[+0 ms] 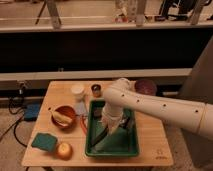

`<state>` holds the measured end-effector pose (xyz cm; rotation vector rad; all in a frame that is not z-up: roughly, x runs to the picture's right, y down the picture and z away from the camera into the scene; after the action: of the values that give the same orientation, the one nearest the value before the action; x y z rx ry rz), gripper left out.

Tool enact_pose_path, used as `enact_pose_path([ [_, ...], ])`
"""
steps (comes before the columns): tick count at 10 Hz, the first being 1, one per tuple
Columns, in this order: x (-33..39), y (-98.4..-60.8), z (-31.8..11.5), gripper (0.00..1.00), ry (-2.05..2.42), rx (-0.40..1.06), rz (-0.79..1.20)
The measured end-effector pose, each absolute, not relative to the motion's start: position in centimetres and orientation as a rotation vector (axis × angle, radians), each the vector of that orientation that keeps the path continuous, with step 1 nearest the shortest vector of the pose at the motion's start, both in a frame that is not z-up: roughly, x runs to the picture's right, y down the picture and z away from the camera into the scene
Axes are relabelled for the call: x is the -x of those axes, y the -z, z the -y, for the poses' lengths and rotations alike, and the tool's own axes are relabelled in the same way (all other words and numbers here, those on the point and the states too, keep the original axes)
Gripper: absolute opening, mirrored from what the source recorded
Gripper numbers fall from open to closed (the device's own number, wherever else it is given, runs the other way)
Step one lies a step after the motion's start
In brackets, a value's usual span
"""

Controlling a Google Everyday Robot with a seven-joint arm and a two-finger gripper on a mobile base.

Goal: Place brush in tray

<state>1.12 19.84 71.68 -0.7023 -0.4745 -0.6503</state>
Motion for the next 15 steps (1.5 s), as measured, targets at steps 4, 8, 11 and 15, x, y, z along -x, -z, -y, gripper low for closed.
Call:
enact_pose_path([
  [4,-3.8,-72.0,-19.1,0.17,0.596,0.690,0.490],
  [8,-4.6,-72.3,-18.6,0.57,0.564,0.684,0.505],
  [11,-5.6,-72.6,-18.4,0.80,0.530,0.684,0.515],
  [15,-6.2,-72.9,-17.9,0.50,0.504,0.682,0.528],
])
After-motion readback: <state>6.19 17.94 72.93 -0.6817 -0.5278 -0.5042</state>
